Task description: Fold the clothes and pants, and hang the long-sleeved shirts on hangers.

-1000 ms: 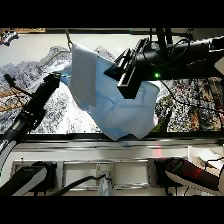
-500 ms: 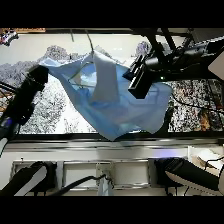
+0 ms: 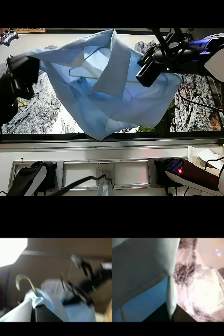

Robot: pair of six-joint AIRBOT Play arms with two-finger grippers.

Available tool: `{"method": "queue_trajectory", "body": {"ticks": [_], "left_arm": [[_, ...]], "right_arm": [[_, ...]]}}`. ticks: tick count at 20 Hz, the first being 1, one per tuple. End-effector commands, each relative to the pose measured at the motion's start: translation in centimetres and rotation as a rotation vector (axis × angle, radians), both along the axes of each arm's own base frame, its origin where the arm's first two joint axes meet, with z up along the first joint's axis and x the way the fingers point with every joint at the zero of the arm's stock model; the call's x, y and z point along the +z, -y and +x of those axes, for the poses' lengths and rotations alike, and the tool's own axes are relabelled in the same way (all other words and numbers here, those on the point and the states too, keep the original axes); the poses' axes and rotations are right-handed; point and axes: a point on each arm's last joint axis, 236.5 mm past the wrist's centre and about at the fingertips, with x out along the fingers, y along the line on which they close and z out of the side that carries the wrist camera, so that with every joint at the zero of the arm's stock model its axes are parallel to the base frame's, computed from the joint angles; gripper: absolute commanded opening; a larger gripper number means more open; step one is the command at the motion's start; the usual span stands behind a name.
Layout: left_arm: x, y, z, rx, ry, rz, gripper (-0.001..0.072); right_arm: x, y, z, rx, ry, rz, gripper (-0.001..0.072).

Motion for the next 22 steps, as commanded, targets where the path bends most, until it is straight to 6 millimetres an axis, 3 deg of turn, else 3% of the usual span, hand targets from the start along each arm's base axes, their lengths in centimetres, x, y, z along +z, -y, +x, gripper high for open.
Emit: {"method": "queue_trajectory", "body": {"ticks": [1,4,6,8,11,12,14,16,18,20,22], "left_arm": [[-5.0,1.7,1.3,0.082,-0.083,0.257,0.0010],[-7.7,-1.7,7.2,0.343,-0.218,0.279,0.0010],[-8.2,-4.7,10.2,0.475,-0.346,0.145,0.0010],[-7.8,-5.6,11.2,0.460,-0.442,-0.022,0.0012],[-8.0,-4.7,11.4,0.421,-0.469,-0.056,0.0038],[-8.8,-5.5,12.1,0.458,-0.502,-0.067,0.0140],[-10.1,-6.8,13.4,0.495,-0.574,-0.123,0.0252],[-10.4,-5.9,13.4,0.436,-0.592,-0.148,0.0249],[-9.2,-3.7,12.3,0.328,-0.550,-0.144,0.0250],[-7.4,-1.1,10.0,0.184,-0.488,-0.141,0.0281],[-7.1,2.6,7.1,0.035,-0.460,-0.072,0.0303]], "right_arm": [[0.9,0.2,0.8,-0.040,0.038,0.031,0.0021],[1.0,-1.0,-0.7,0.007,-0.005,0.080,0.0021],[0.8,-1.7,-1.7,0.033,-0.041,0.099,0.0021],[0.7,-1.8,-1.9,0.040,-0.051,0.103,0.0021],[0.7,-2.2,-2.1,0.051,-0.059,0.115,0.0021],[0.7,-2.3,-2.2,0.055,-0.062,0.119,0.0021],[0.7,-2.7,-2.5,0.069,-0.073,0.133,0.0021],[0.8,-3.2,-2.9,0.085,-0.085,0.151,0.0021],[0.7,-3.2,-2.9,0.084,-0.084,0.148,0.0021],[0.7,-2.8,-2.7,0.074,-0.078,0.136,0.0021],[0.6,-2.5,-2.5,0.065,-0.075,0.123,0.0021]]}}
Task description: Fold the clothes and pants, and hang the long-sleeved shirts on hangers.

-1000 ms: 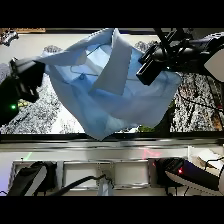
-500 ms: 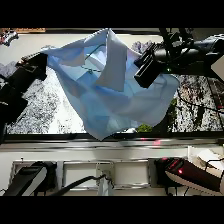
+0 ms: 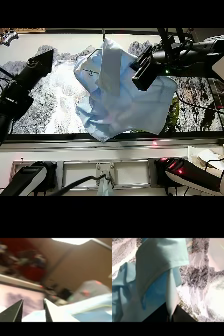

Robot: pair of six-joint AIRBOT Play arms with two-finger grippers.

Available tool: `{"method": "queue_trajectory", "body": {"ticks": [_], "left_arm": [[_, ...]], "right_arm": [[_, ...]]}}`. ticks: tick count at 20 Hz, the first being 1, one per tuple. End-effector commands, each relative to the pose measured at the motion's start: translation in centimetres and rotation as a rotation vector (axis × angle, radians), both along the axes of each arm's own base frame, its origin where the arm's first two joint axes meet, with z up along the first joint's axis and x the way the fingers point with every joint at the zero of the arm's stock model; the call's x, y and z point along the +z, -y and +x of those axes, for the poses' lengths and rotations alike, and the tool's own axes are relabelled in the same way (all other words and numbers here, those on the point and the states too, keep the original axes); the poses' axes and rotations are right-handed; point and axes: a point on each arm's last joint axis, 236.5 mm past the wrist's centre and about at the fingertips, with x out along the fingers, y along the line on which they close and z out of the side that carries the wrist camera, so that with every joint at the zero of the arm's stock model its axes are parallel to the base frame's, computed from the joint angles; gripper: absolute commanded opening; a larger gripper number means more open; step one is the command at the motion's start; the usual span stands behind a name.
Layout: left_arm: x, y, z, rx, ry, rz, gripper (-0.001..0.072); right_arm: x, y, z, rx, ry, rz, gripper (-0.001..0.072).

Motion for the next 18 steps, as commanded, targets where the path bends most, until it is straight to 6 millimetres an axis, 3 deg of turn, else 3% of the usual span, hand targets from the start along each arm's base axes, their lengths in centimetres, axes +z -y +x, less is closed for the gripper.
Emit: {"method": "queue_trajectory", "body": {"ticks": [1,2,4,5,9,13,18], "left_arm": [[0.3,5.8,-4.5,-0.245,0.058,0.062,0.0310],[-0.8,7.4,-5.2,-0.270,0.051,0.124,0.0326],[-2.9,9.2,-5.2,-0.250,0.028,0.235,0.0539],[-3.8,9.7,-5.0,-0.227,0.036,0.305,0.0565],[-5.9,9.7,-3.8,-0.133,0.032,0.452,0.0567],[-6.7,7.2,-1.6,0.000,-0.013,0.484,0.0567],[-9.1,8.3,-1.2,-0.034,-0.058,0.502,0.0558]], "right_arm": [[-0.2,0.4,0.0,-0.007,-0.001,-0.019,0.0021],[-0.3,0.4,0.0,-0.007,-0.003,-0.022,0.0021],[-0.3,0.4,-0.1,-0.005,-0.005,-0.022,0.0021],[-0.3,0.4,-0.1,-0.004,-0.006,-0.022,0.0021],[-0.7,0.6,-0.5,-0.001,-0.028,-0.037,0.0021],[-0.7,0.2,-0.9,0.016,-0.039,-0.020,0.0021],[-0.5,-0.9,-1.8,0.054,-0.064,0.019,0.0021]]}}
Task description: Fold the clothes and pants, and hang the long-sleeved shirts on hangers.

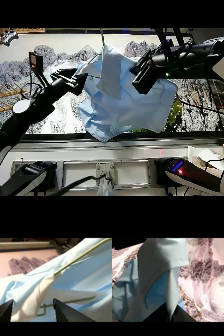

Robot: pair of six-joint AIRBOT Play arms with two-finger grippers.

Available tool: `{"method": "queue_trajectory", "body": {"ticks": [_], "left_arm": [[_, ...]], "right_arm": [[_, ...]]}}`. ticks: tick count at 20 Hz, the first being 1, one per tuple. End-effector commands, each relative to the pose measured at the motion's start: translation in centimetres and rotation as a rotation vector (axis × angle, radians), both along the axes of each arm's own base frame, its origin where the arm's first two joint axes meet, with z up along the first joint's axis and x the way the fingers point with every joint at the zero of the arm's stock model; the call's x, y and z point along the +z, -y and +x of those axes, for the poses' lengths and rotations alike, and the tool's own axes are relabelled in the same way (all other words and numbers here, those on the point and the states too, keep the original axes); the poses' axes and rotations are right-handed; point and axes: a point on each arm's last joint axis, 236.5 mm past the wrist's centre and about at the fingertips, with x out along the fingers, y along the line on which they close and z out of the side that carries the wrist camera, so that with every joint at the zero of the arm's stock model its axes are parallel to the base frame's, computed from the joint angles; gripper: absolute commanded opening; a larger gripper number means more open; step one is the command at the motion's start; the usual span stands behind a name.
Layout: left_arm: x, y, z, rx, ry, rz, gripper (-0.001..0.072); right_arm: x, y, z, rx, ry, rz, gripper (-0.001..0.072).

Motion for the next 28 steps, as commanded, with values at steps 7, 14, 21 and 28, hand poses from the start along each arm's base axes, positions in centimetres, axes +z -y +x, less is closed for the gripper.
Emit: {"method": "queue_trajectory", "body": {"ticks": [7,14,21,28], "left_arm": [[-2.2,-0.1,1.1,0.032,-0.040,0.035,0.0094],[-2.6,-4.2,3.3,0.176,-0.045,0.055,0.0011],[-5.0,-10.1,6.2,0.329,-0.098,0.076,0.0010],[-5.6,-9.4,6.1,0.298,-0.111,0.073,0.0010]], "right_arm": [[0.0,-0.4,-1.0,0.026,-0.027,0.013,0.0021],[-0.8,0.2,-1.8,0.033,-0.068,-0.021,0.0022],[0.5,-0.2,-3.3,0.065,-0.060,0.028,0.0021],[3.6,-1.0,-2.2,0.020,0.030,0.146,0.0021]]}}
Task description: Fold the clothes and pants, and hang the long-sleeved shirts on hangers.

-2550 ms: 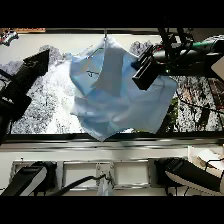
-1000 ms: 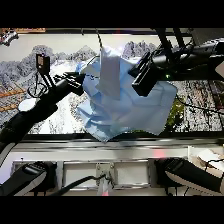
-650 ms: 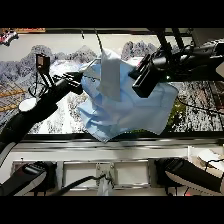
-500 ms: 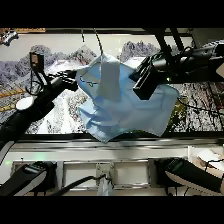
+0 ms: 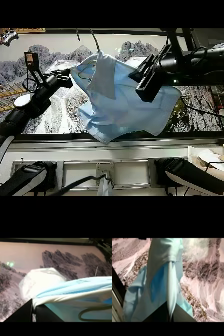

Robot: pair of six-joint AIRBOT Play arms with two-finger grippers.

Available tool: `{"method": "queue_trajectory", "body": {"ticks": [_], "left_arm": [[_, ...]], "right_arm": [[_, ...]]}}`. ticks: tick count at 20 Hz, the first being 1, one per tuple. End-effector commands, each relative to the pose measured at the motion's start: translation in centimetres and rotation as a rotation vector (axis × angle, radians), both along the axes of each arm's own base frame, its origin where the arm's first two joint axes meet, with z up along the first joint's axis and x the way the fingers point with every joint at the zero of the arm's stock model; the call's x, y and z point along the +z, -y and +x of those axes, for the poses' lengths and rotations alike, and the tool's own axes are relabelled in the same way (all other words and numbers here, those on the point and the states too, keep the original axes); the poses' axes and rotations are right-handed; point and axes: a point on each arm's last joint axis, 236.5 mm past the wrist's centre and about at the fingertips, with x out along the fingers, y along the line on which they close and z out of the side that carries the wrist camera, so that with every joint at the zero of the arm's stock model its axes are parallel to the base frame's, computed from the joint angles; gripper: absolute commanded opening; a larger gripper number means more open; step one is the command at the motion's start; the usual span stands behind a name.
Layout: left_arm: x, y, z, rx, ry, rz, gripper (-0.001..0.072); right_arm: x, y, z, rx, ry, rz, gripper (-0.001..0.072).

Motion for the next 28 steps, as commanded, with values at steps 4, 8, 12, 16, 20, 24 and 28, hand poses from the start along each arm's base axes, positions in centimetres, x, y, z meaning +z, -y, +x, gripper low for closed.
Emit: {"method": "queue_trajectory", "body": {"ticks": [4,8,12,16,20,24,28], "left_arm": [[0.0,1.4,-0.5,-0.064,-0.001,-0.021,0.0010],[2.2,4.6,-1.8,-0.212,0.037,-0.074,0.0008],[6.2,4.6,-1.5,-0.243,0.092,-0.174,0.0009],[6.8,3.2,-1.5,-0.248,0.059,-0.257,0.0008],[6.2,3.7,-2.7,-0.304,-0.059,-0.385,0.0008],[5.3,4.5,-3.4,-0.365,-0.146,-0.478,0.0009],[5.3,5.0,-3.8,-0.418,-0.245,-0.654,0.0009]], "right_arm": [[2.4,-2.3,-0.4,0.020,0.007,0.150,0.0021],[3.5,-2.6,0.3,0.009,0.045,0.187,0.0021],[4.4,-2.0,2.0,-0.039,0.120,0.190,0.0020],[4.3,-0.6,3.5,-0.088,0.179,0.136,0.0020],[6.2,-1.0,4.4,-0.067,0.283,0.157,0.0020],[7.0,-1.2,4.8,-0.065,0.320,0.175,0.0020],[7.0,-1.2,4.8,-0.030,0.360,0.136,0.0020]]}}
